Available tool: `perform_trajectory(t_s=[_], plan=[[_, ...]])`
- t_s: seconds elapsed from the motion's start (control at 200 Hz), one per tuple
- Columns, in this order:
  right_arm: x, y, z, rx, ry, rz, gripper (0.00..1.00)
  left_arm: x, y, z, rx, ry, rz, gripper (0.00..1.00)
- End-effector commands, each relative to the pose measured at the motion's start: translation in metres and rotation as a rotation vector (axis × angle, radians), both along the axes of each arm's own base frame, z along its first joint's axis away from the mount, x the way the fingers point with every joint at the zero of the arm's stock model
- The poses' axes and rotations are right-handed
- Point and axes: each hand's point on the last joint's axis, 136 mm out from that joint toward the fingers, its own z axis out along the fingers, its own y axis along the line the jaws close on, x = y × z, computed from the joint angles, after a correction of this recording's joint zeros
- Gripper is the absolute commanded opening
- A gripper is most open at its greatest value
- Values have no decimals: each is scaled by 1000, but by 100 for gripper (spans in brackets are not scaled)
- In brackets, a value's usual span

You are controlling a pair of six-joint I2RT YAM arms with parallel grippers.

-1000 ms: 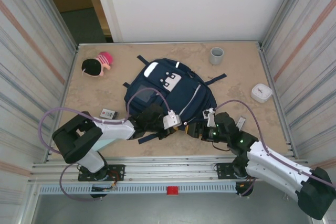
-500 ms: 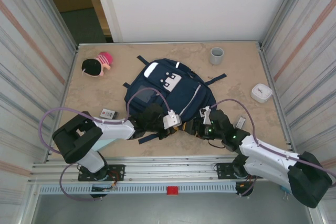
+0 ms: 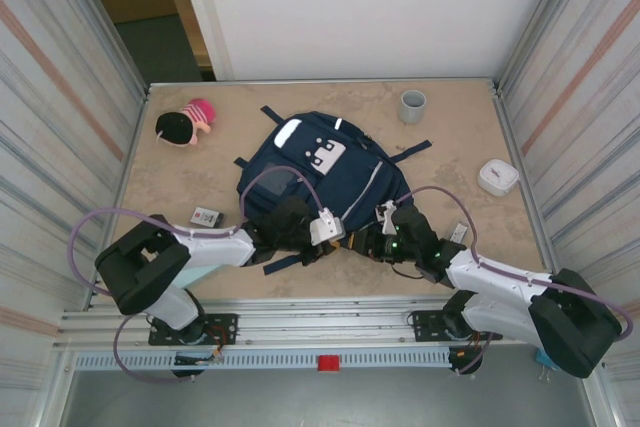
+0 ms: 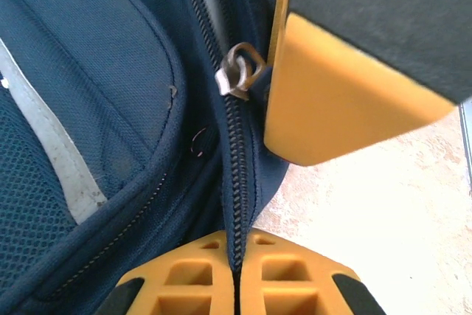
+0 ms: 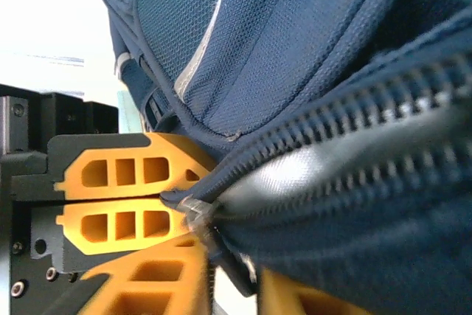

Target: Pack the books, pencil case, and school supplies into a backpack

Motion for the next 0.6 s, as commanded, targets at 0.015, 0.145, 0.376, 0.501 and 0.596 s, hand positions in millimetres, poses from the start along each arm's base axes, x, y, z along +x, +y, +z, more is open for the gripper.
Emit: perform_trajectory(t_s=[0.015,0.145,0.376,0.501,0.596], plan=[[13,-8,6,-39,-28,-54,10,-2,-8,30,-85,-31,-32,2],[10,-22,10,-90,-28,-58,3,7,2,23,-18,-46,24,1],[-3,-75,19,-276,35,-79,0,25,36,12,162,-88,125,0],[-12,-99,26,-370,69,-68,0,32,54,14,214,-117,169,0],[-12,-101,31,-388,56,-34,0,33,59,20,196,-120,182,2]])
